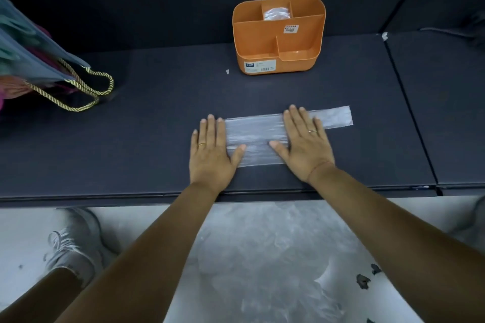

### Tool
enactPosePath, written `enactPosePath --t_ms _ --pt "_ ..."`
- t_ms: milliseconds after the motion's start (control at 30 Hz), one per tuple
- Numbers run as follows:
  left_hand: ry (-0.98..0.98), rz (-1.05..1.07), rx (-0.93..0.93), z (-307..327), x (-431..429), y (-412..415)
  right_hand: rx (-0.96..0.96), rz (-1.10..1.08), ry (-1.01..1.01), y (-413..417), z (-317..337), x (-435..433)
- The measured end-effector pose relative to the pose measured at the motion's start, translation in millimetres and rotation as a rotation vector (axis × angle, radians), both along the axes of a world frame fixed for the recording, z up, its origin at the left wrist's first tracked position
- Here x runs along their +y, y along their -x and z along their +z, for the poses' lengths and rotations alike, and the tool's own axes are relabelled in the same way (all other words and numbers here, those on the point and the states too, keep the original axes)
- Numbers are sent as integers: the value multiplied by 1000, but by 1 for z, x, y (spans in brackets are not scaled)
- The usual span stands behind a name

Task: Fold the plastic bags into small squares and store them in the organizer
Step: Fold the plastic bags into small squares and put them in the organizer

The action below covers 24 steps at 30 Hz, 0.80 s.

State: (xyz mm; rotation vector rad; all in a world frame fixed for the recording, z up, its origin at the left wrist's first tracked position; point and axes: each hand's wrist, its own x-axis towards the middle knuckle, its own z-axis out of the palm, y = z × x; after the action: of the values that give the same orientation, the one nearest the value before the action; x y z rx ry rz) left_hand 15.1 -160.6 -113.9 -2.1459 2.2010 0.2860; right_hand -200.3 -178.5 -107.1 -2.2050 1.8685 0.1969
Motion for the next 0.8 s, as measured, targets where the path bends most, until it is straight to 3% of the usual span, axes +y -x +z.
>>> enactPosePath --t_ms 233,367,533,667,800 --pt "-41 88 -30 8 9 -25 -12 -141 54 53 3 -3" --pt "40 17 29 10 17 -20 -349 -191 249 45 17 21" --pt "100 -290 191 8 35 14 -508 -124 171 26 10 49" --pt "71 -246 266 5 36 30 -587 -215 179 23 10 40" --pt "141 -185 316 1 36 34 -502 -183 91 20 17 35"
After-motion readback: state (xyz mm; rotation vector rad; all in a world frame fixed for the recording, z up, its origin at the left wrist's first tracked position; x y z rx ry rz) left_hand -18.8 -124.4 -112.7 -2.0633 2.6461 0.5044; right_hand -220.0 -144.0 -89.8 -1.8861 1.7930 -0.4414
